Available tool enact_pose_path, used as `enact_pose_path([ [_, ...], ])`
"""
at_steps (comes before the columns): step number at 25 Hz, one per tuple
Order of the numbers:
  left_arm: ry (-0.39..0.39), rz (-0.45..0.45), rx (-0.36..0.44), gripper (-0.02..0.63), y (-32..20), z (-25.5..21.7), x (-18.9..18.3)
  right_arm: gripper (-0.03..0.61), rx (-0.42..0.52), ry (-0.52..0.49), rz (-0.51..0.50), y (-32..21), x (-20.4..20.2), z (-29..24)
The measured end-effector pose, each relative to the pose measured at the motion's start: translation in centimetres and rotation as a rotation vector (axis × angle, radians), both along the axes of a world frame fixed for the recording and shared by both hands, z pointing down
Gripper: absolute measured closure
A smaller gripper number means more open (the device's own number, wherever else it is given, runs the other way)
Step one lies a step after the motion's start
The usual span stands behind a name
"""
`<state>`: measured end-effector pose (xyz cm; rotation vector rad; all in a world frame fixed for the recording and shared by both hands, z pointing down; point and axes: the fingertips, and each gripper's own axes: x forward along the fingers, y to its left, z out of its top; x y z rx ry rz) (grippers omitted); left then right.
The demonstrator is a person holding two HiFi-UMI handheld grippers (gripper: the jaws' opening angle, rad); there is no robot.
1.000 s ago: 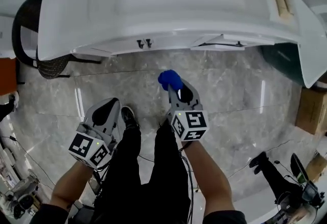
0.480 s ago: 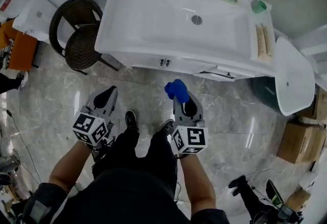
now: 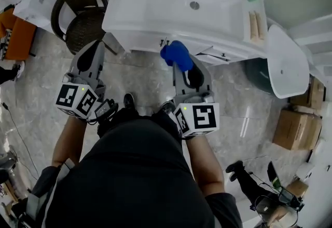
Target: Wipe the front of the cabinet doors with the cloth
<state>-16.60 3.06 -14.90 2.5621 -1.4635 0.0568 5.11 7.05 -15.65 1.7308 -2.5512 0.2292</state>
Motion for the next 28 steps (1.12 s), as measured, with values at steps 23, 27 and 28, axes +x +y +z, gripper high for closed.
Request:
enact_pose_path([
  [23, 0.139, 0.191, -0.004, 0.614, 4.6, -3.6, 7.0, 0.509, 0.177, 0.003, 0.025, 2.5, -1.4, -5.2],
  [27, 0.135, 0.189, -0.004, 0.614, 4.6, -3.7, 6.8, 0.509, 0.169, -0.004, 0.029, 2.5, -1.4, -5.1],
  [28, 0.134, 0.188, -0.002, 0.614, 4.7, -3.7, 6.8, 0.509, 0.170, -0.005, 0.029, 2.5, -1.4, -5.1],
])
